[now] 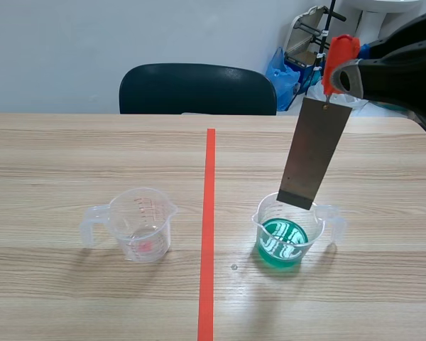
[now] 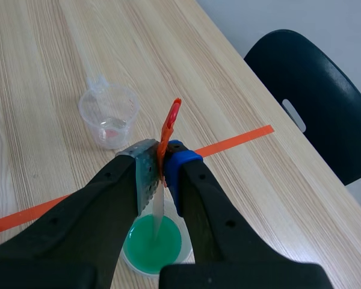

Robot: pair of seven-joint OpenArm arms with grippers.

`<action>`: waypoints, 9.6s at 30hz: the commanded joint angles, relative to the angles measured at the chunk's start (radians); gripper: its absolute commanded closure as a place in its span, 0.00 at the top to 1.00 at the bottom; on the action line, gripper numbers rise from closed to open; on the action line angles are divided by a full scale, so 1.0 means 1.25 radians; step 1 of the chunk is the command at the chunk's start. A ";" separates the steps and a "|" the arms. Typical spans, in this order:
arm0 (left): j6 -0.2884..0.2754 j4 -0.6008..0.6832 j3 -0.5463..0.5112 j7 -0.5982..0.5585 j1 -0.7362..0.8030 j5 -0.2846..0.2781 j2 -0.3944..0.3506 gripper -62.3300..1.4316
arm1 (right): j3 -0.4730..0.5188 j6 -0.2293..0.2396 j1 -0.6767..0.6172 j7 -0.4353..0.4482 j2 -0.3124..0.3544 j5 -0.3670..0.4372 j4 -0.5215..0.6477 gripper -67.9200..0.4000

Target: Do the redox reaction experiment

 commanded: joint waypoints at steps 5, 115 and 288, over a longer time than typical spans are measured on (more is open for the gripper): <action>-0.002 0.003 0.000 -0.011 0.001 -0.011 0.002 1.00 | 0.013 -0.003 0.013 0.018 0.013 0.012 0.002 0.02; -0.057 -0.262 0.847 0.385 -0.991 -0.171 -0.191 0.13 | 0.013 -0.003 0.013 0.023 0.013 0.011 0.002 0.02; 0.095 -0.202 -0.013 -0.287 0.001 -0.023 -0.049 1.00 | 0.013 -0.003 0.013 0.026 0.013 0.011 0.002 0.02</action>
